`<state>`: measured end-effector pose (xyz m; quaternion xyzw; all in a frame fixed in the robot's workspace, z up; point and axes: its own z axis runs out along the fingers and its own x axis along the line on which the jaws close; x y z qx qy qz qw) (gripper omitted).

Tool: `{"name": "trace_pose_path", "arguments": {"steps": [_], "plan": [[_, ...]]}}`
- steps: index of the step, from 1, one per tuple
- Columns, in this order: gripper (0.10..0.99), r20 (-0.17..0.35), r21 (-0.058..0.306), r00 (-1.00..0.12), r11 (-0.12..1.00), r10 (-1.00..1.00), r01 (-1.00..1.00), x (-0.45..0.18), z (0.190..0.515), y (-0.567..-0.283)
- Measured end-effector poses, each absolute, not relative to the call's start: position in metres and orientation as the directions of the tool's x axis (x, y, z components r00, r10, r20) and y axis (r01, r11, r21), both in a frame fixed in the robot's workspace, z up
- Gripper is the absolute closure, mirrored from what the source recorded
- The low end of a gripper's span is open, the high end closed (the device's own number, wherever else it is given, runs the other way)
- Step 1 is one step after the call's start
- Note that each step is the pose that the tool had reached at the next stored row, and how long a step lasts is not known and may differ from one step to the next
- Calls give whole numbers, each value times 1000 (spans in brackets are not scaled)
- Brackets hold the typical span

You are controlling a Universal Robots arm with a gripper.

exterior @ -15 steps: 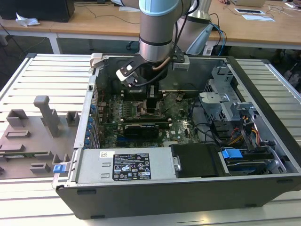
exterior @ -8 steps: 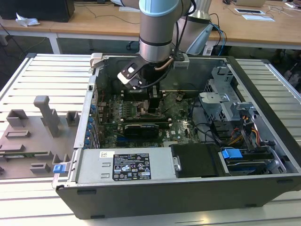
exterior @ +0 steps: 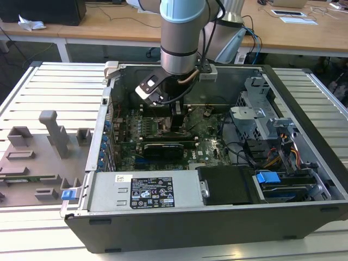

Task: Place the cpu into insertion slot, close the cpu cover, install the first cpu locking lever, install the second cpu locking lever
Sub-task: 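Place the cpu into insertion slot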

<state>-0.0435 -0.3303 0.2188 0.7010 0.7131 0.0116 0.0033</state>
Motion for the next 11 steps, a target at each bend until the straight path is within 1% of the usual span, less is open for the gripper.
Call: {"name": "trace_pose_path", "arguments": {"steps": [11], "plan": [[541,11,21,-17,17,1000,1000,-44,212,-326]]}}
